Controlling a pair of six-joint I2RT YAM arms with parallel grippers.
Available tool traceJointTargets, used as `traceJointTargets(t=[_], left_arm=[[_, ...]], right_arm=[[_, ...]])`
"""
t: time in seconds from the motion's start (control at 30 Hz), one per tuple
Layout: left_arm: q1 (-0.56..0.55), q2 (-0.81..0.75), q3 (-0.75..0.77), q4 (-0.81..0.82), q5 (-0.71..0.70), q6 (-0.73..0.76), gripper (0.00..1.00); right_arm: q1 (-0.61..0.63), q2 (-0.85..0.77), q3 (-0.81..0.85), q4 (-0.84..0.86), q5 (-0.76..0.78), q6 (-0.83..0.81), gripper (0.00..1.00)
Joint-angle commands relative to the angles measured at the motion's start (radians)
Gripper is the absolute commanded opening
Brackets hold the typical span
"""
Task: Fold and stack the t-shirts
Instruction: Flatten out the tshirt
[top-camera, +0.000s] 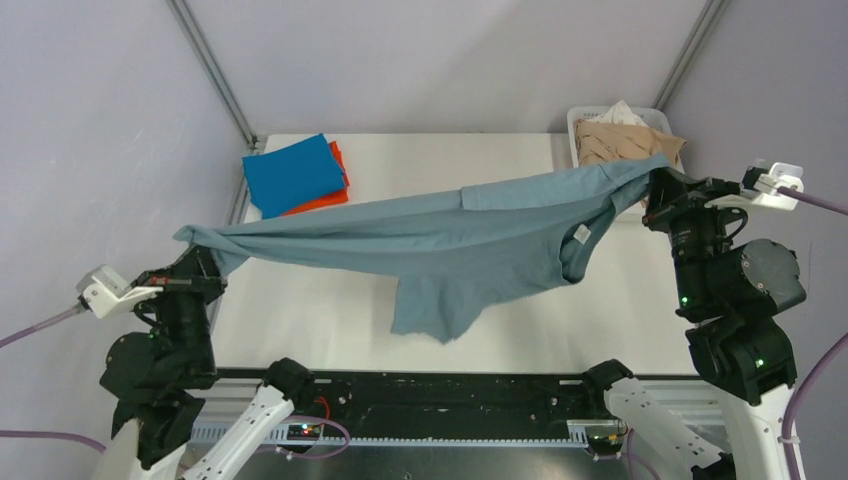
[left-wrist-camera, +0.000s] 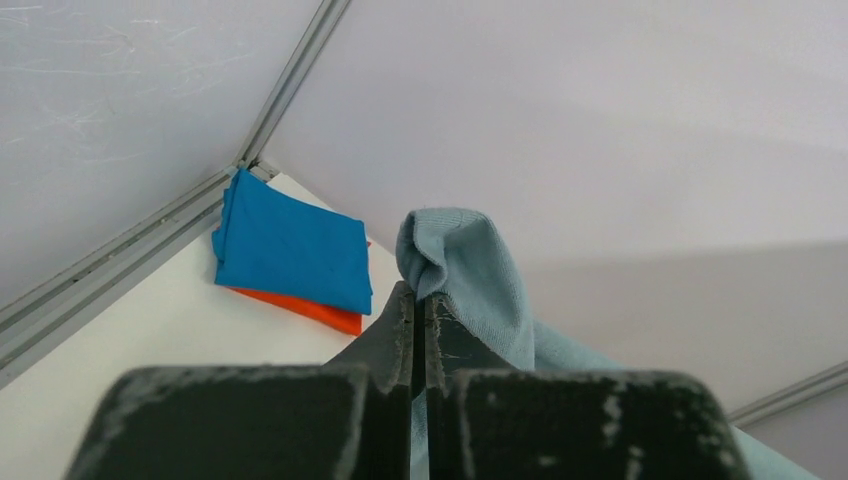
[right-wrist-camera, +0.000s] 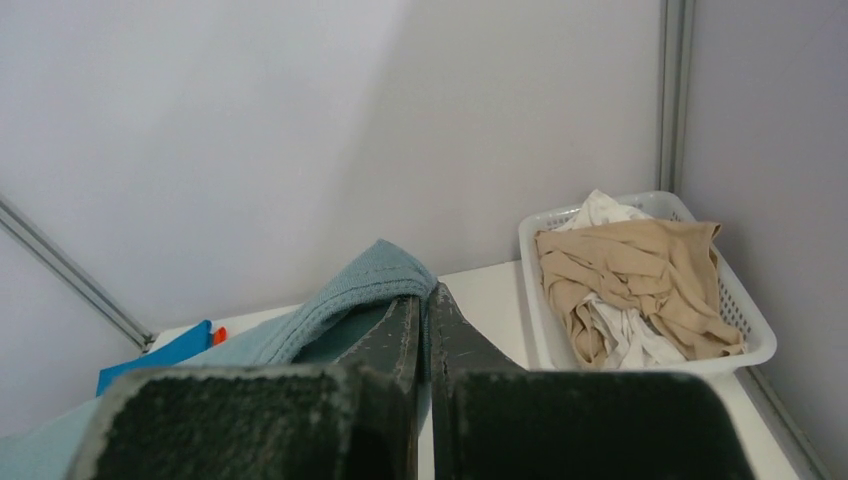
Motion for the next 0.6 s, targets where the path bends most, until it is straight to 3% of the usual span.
traceJointTargets(t=[0.0, 0.23, 0.4, 0.5, 0.57], left_arm=[[0.007, -0.063, 0.001, 0.026, -0.038, 0.004, 0.0], [0.007, 0.033, -0.032, 0.037, 0.029, -0.021, 0.0], [0.026, 0.318, -0.11, 0.042, -0.033, -0.078, 0.0], [0.12, 0.456, -0.161, 0.054, 0.066, -0.135, 0.01], [0.168, 0.549, -0.214, 0.077, 0.137, -0.17, 0.1]], right_arm=[[-0.009, -0.05, 0.028, 0.052, 0.043, -0.014, 0.0], [-0.01, 0.024, 0.039, 0.044, 0.032, -0.026, 0.0], [-0.039, 0.187, 0.039, 0.055, 0.031, -0.047, 0.0], [-0.105, 0.343, 0.035, 0.06, -0.03, -0.031, 0.0], [-0.16, 0.452, 0.029, 0.064, -0.106, 0.005, 0.0]])
